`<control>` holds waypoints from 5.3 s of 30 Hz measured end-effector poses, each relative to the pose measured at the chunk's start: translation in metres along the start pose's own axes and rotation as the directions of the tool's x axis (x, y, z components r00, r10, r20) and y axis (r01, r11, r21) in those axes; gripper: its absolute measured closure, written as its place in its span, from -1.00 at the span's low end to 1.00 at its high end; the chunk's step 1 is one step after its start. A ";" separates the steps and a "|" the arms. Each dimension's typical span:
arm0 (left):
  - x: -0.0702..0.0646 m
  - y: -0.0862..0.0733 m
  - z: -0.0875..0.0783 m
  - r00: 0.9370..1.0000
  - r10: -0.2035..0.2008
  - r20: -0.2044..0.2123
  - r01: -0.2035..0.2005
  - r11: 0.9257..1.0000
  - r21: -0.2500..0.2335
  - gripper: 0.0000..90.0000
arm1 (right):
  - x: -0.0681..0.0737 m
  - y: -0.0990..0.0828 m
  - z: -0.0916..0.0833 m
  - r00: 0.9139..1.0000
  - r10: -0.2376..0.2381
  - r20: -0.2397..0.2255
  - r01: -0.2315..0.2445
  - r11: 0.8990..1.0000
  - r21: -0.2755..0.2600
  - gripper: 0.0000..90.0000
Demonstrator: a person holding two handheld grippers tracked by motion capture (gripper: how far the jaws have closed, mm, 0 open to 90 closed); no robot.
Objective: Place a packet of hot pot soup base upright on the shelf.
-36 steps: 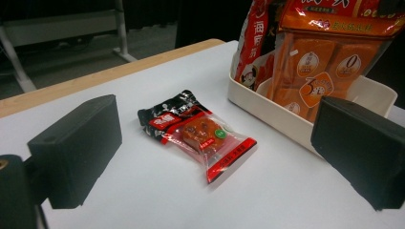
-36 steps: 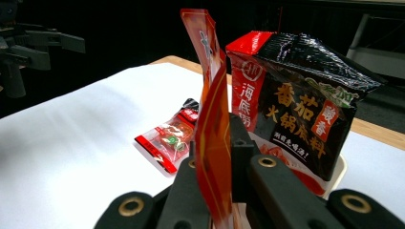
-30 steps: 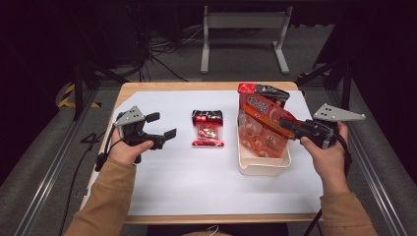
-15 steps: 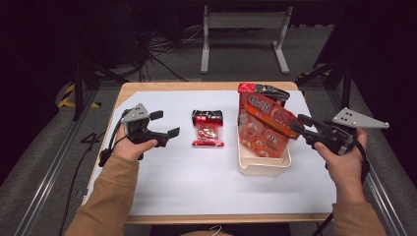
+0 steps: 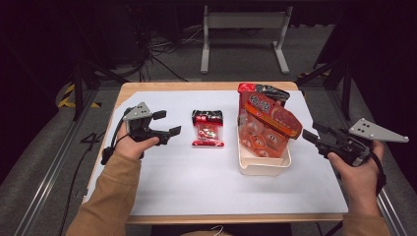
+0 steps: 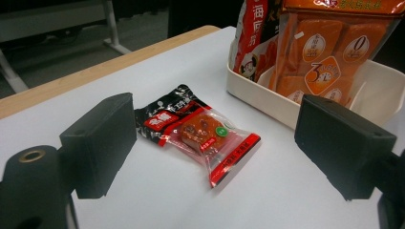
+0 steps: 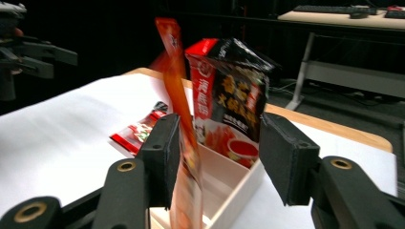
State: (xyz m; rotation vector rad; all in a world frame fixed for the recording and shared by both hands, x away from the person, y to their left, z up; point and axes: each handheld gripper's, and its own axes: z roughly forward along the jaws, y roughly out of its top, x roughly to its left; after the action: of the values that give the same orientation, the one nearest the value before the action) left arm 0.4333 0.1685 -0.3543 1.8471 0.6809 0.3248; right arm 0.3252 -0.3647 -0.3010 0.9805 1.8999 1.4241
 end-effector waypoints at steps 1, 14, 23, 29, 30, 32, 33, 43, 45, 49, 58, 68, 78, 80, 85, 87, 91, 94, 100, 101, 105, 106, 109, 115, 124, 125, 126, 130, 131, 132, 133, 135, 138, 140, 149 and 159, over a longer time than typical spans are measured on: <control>0.000 0.000 0.001 1.000 0.004 -0.003 -0.004 1.000 0.002 -0.67 | -0.001 -0.001 -0.001 1.000 -0.001 0.006 0.001 1.000 0.003 0.07; 0.010 0.001 0.021 1.000 -0.007 0.011 0.007 1.000 0.025 -0.55 | -0.014 -0.031 0.011 0.997 0.063 0.043 -0.065 0.997 0.039 -0.05; 0.016 -0.001 0.047 1.000 -0.028 0.010 0.028 0.999 0.032 -0.48 | -0.022 -0.042 0.019 0.996 0.063 0.068 -0.067 0.995 0.069 -0.07; 0.011 -0.005 0.065 0.998 -0.044 0.038 0.042 0.997 0.057 -0.45 | -0.024 -0.045 0.021 0.995 0.068 0.067 -0.073 0.995 0.071 -0.08; 0.009 -0.006 0.068 0.998 -0.046 0.043 0.043 0.997 0.061 -0.45 | -0.024 -0.046 0.021 0.995 0.071 0.066 -0.076 0.994 0.072 -0.08; 0.008 -0.009 0.072 0.997 -0.040 0.059 0.036 0.997 0.072 -0.44 | -0.023 -0.046 0.021 0.996 0.071 0.063 -0.075 0.995 0.071 -0.09; 0.007 -0.011 0.074 0.997 -0.050 0.061 0.046 0.996 0.076 -0.42 | -0.023 -0.046 0.021 0.995 0.073 0.062 -0.078 0.994 0.073 -0.09; 0.002 -0.026 0.096 0.997 -0.049 0.062 0.038 0.985 0.171 -0.28 | -0.023 -0.047 0.022 0.995 0.076 0.060 -0.081 0.994 0.075 -0.10; 0.000 -0.030 0.100 0.997 -0.049 0.060 0.037 0.981 0.192 -0.25 | -0.023 -0.048 0.022 0.995 0.079 0.061 -0.084 0.994 0.076 -0.10; 0.000 -0.037 0.106 0.996 -0.060 0.063 0.045 0.973 0.225 -0.20 | -0.024 -0.049 0.022 0.995 0.081 0.062 -0.085 0.993 0.078 -0.10; 0.002 -0.047 0.116 0.996 -0.058 0.065 0.038 0.960 0.278 -0.10 | -0.025 -0.050 0.020 0.995 0.082 0.058 -0.086 0.994 0.074 -0.09; -0.001 -0.052 0.124 0.997 -0.053 0.051 0.033 0.947 0.320 -0.11 | -0.024 -0.051 0.022 0.996 0.076 0.044 -0.078 0.994 0.070 -0.06; -0.002 -0.054 0.129 0.998 -0.049 0.038 0.033 0.940 0.341 -0.02 | -0.024 -0.051 0.022 0.996 0.074 0.044 -0.077 0.995 0.064 0.00; -0.001 -0.054 0.128 0.999 -0.040 0.030 0.027 0.939 0.344 0.04 | -0.023 -0.051 0.021 0.996 0.077 0.043 -0.080 0.995 0.062 0.02; -0.002 -0.053 0.128 1.000 -0.016 0.004 0.013 0.936 0.352 0.26 | -0.022 -0.050 0.020 0.996 0.075 0.045 -0.077 0.995 0.055 0.05; -0.004 -0.053 0.128 1.000 -0.012 -0.009 0.015 0.936 0.353 0.31 | -0.022 -0.049 0.019 0.996 0.075 0.044 -0.077 0.996 0.048 0.07; -0.004 -0.054 0.128 1.000 -0.027 -0.014 0.030 0.935 0.353 0.48 | -0.022 -0.049 0.018 0.996 0.074 0.042 -0.076 0.996 0.047 0.11; -0.003 -0.054 0.126 0.998 -0.057 -0.018 0.059 0.933 0.354 0.64 | -0.021 -0.049 0.018 0.996 0.075 0.038 -0.076 0.996 0.049 0.15; -0.001 -0.054 0.124 0.997 -0.073 -0.027 0.078 0.931 0.356 0.89 | -0.019 -0.048 0.017 0.996 0.081 0.028 -0.082 0.995 0.057 0.21; -0.002 -0.054 0.124 0.997 -0.076 -0.030 0.081 0.931 0.355 0.92 | -0.018 -0.047 0.017 0.997 0.079 0.026 -0.080 0.995 0.056 0.23; -0.004 -0.053 0.124 0.997 -0.064 -0.045 0.075 0.932 0.353 0.97 | -0.014 -0.043 0.012 0.997 0.071 0.020 -0.072 0.995 0.070 0.32; -0.005 -0.052 0.123 0.997 -0.065 -0.045 0.077 0.933 0.351 0.98 | -0.014 -0.042 0.011 0.997 0.073 0.019 -0.074 0.995 0.073 0.34; -0.006 -0.050 0.119 0.997 -0.055 -0.046 0.067 0.933 0.353 0.99 | -0.011 -0.040 0.006 0.998 0.065 0.017 -0.066 0.994 0.091 0.41; -0.011 -0.044 0.108 0.998 -0.039 -0.041 0.051 0.936 0.349 0.99 | -0.003 -0.032 -0.002 0.998 0.064 0.013 -0.065 0.993 0.102 0.55; -0.029 -0.032 0.071 1.000 0.015 -0.016 -0.009 0.954 0.299 1.00 | 0.024 -0.009 -0.013 0.999 0.023 -0.030 -0.021 0.998 0.060 0.66; -0.030 -0.031 0.068 1.000 0.017 -0.014 -0.012 0.957 0.291 1.00 | 0.028 -0.006 -0.013 0.999 0.020 -0.043 -0.018 0.998 0.055 0.65; -0.032 -0.029 0.063 1.000 0.020 -0.011 -0.017 0.960 0.278 1.00 | 0.031 -0.004 -0.012 0.999 0.012 -0.051 -0.009 0.999 0.049 0.64; -0.042 -0.025 0.046 1.000 0.026 0.006 -0.027 0.971 0.239 1.00 | 0.046 0.003 -0.004 0.994 -0.008 -0.106 0.014 0.999 0.051 0.57; -0.044 -0.025 0.042 0.999 0.031 0.011 -0.033 0.972 0.231 1.00 | 0.051 0.004 -0.001 0.992 -0.013 -0.122 0.020 0.998 0.057 0.55; -0.046 -0.024 0.038 0.999 0.029 0.015 -0.032 0.974 0.225 1.00 | 0.054 0.005 0.003 0.991 -0.013 -0.135 0.022 0.998 0.065 0.52; -0.049 -0.024 0.034 0.999 0.030 0.026 -0.035 0.975 0.218 1.00 | 0.058 0.006 0.007 0.989 -0.012 -0.150 0.022 0.997 0.068 0.51; -0.053 -0.023 0.028 0.999 0.035 0.039 -0.042 0.978 0.204 1.00 | 0.064 0.007 0.015 0.986 -0.015 -0.166 0.028 0.997 0.079 0.47; -0.058 -0.022 0.022 0.997 0.043 0.056 -0.054 0.979 0.198 1.00 | 0.073 0.006 0.030 0.982 -0.016 -0.190 0.035 0.995 0.097 0.41; -0.065 -0.022 0.016 0.994 0.062 0.089 -0.078 0.978 0.191 1.00 | 0.076 0.005 0.037 0.980 -0.010 -0.200 0.031 0.994 0.103 0.37; -0.087 -0.025 0.005 0.984 0.071 0.166 -0.103 0.976 0.192 1.00 | 0.087 -0.009 0.080 0.978 0.043 -0.205 -0.010 0.988 0.157 0.21; -0.102 -0.026 -0.011 0.979 0.083 0.186 -0.115 0.979 0.169 1.00 | 0.098 -0.014 0.113 0.979 0.079 -0.188 -0.043 0.981 0.190 0.06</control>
State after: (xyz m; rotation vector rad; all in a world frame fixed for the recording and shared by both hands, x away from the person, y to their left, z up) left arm 0.3381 0.1227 -0.3641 2.0577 0.5087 0.1641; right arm 0.3553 -0.2252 -0.3468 1.0248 2.1952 1.4440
